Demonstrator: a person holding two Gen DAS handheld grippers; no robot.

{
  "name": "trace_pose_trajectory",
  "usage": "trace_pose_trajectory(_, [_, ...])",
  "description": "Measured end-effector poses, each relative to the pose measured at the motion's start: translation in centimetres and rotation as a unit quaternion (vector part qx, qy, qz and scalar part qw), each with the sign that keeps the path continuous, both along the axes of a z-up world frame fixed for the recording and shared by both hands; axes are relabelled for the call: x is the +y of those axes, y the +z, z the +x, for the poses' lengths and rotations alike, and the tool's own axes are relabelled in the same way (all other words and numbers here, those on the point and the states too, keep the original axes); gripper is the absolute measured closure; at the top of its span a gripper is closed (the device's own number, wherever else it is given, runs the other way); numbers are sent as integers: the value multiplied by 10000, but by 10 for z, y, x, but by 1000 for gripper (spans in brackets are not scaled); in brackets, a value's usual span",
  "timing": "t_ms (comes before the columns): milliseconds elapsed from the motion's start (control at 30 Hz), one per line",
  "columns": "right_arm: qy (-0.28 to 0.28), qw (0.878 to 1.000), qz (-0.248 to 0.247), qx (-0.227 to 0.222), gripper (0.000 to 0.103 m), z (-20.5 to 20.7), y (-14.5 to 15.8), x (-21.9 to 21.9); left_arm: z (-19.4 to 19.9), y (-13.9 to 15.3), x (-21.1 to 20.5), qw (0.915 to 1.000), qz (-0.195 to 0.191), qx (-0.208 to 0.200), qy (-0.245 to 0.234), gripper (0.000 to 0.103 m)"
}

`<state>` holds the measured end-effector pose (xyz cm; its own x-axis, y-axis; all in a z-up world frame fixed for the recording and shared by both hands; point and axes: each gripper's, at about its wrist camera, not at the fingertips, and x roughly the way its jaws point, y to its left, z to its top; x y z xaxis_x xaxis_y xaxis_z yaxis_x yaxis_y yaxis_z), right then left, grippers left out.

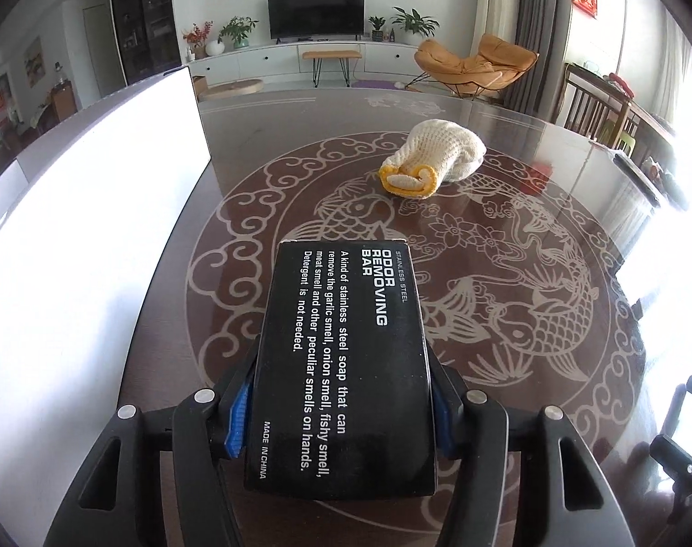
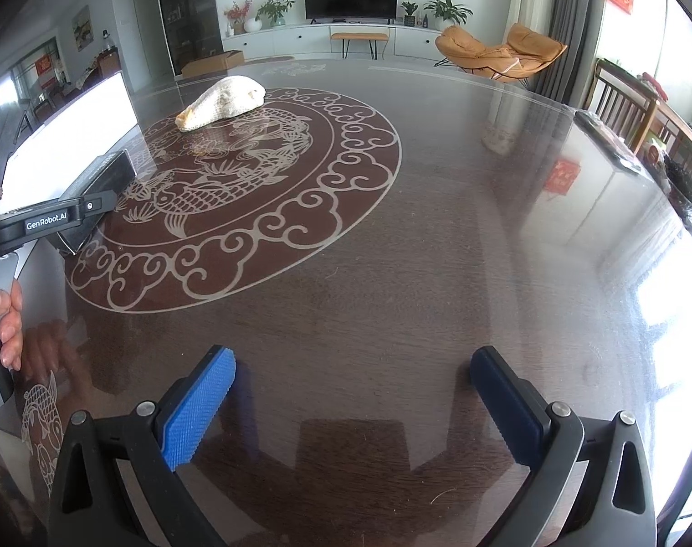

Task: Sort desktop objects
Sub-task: 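Grasp the cream knitted pouch with the right gripper while left holds the black box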

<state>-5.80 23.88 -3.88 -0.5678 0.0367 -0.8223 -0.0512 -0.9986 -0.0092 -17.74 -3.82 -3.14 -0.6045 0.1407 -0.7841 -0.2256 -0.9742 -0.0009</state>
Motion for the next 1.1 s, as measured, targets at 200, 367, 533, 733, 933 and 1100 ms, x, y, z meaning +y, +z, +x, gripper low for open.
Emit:
trace_pose_trajectory(200, [165,9917,-1268,-92,1,-64,13,-1,0,0,0,10000,2,0,0,44])
trace_pose_trajectory(367, [162,9740,-2207,-482,6,-168,31,-35,0,0,0,10000,-1,-2,1,44])
trace_pose_trajectory(533, [-47,9668,-2406,-864,19,-243,27,-76,0,0,0,10000,-3,-4,2,44])
trace_pose_trajectory(733, [-292,9687,-2286,-921,19,-278,18,-102,0,0,0,10000,-8,-7,4,44])
trace_pose_trajectory(933, [41,9833,-1677,-706,70,-278,14,-117,-1,-1,1,10000,-35,-10,5,44])
trace_pose_trajectory(1100, [251,9890,-1371,-496,75,-240,23,-97,-1,-1,2,10000,-37,-14,8,44])
